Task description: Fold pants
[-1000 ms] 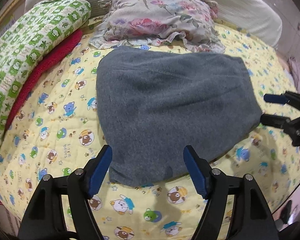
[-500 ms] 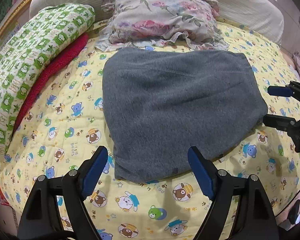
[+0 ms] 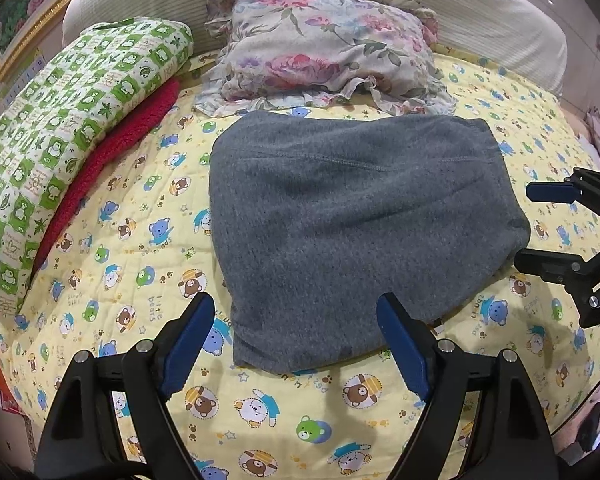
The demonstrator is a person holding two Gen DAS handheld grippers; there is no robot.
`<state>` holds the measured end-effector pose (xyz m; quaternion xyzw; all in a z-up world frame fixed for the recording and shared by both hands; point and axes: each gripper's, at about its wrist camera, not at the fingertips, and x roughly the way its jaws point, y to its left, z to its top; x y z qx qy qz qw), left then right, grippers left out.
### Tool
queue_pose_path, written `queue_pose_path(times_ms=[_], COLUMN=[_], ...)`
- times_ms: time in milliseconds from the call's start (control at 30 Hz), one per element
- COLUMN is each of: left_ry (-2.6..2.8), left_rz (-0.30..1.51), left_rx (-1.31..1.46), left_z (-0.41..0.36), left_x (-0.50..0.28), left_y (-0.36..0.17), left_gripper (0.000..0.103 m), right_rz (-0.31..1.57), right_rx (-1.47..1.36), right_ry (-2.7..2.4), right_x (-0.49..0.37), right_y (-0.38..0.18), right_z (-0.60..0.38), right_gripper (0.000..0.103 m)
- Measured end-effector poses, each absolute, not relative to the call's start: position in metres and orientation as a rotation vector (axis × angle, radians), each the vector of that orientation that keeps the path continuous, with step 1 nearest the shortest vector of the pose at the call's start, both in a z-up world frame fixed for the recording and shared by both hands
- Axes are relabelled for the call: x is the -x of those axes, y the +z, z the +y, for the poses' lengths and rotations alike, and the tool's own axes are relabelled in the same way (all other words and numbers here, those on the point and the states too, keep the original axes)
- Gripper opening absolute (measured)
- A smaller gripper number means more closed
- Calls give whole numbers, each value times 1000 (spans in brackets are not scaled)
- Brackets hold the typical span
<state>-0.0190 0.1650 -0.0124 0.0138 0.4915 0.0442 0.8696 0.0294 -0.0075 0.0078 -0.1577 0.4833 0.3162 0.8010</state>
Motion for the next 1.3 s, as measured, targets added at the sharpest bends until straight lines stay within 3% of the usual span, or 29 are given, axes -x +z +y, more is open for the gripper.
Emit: queue_pose_path(times_ms=[1300], left_ry=[132], left_rz=[1086], left_rx=[-5], left_z=[186], left_x=[4], left_y=[-41], left_gripper=[84], right_rz=[1095], right_rx=[282], right_ry=[654], right_x=[-44], right_y=[-4], right_z=[-8], right_gripper=[88])
